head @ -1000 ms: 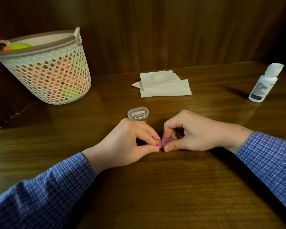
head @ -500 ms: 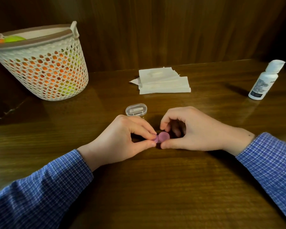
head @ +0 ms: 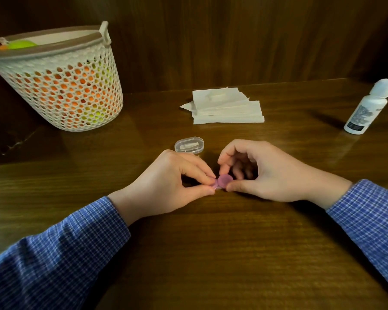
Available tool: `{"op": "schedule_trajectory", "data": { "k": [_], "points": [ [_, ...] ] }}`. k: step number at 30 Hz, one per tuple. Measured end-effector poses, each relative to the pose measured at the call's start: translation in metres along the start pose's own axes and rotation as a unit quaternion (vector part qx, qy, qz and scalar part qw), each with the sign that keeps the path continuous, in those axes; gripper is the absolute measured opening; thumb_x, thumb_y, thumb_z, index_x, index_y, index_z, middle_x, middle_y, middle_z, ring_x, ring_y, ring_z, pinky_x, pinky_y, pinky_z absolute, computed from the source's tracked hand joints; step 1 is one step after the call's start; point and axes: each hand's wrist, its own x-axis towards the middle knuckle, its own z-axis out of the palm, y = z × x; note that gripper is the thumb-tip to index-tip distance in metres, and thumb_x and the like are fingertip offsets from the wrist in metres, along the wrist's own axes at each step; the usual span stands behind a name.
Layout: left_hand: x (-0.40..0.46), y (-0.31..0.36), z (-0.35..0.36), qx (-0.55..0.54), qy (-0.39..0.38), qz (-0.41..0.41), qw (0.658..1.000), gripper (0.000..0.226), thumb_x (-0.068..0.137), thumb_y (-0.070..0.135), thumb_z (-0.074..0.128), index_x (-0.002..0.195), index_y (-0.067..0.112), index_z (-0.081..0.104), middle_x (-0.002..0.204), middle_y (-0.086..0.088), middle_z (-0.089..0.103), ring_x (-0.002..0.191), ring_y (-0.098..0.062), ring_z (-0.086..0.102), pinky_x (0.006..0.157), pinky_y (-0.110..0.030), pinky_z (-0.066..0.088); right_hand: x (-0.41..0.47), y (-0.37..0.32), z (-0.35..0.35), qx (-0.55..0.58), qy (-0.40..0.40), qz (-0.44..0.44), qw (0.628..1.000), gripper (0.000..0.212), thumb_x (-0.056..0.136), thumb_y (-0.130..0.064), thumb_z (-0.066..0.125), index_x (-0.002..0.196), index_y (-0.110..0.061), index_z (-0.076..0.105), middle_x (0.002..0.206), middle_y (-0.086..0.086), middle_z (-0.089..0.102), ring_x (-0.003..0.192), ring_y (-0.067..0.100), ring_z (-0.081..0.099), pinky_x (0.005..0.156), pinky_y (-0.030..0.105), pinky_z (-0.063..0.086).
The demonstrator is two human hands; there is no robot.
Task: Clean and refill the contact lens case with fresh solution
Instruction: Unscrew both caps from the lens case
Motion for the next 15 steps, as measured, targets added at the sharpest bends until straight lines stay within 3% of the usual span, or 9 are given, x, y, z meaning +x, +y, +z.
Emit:
{"op": "schedule_trajectory", "data": {
  "k": [3,7,9,15],
  "points": [
    [0.0000,-0.0001,0.0001,0.000,0.001,-0.003,1.000,0.018,0.087,0.021,0.082,0.104,0.018,0.083,0.105,0.010,0.078,0.099,-0.001,0.072,0.086,-0.018,0.058,-0.0010,-0.0004,0.0004,0.005,0.006,0.007,1.000,0.045,0.081,-0.023,0.087,0.117,-0.035,0.062,0.101,-0.017,0.073,0.079,0.009,0.068,0.071,0.029,0.061],
    [0.0010,-0.0010,-0.0004,0.003,-0.003,-0.001,1.000,0.018,0.087,0.022,0.081,0.105,0.019,0.083,0.105,0.011,0.078,0.099,-0.001,0.072,0.086,-0.017,0.058,-0.0006,-0.0007,0.0064,-0.024,0.037,0.011,0.999,0.047,0.075,-0.039,0.090,0.114,-0.038,0.063,0.101,-0.023,0.069,0.080,0.003,0.067,0.064,0.014,0.053],
    [0.0012,-0.0014,-0.0004,-0.002,-0.005,-0.002,1.000,0.018,0.087,0.022,0.081,0.105,0.020,0.083,0.105,0.012,0.078,0.099,0.000,0.072,0.086,-0.015,0.057,0.0010,0.0000,0.0088,-0.016,0.045,0.021,0.999,0.046,0.074,-0.036,0.090,0.111,-0.039,0.063,0.097,-0.025,0.071,0.080,0.000,0.068,0.064,0.011,0.051],
    [0.0020,-0.0036,-0.0006,0.000,-0.005,0.003,1.000,0.017,0.088,0.020,0.081,0.104,0.019,0.083,0.105,0.012,0.078,0.100,0.000,0.072,0.086,-0.018,0.058,0.0021,-0.0009,0.0034,0.005,0.018,0.010,1.000,0.045,0.080,-0.019,0.088,0.115,-0.032,0.062,0.097,-0.016,0.076,0.088,0.007,0.073,0.081,0.024,0.059]
  ]
}}
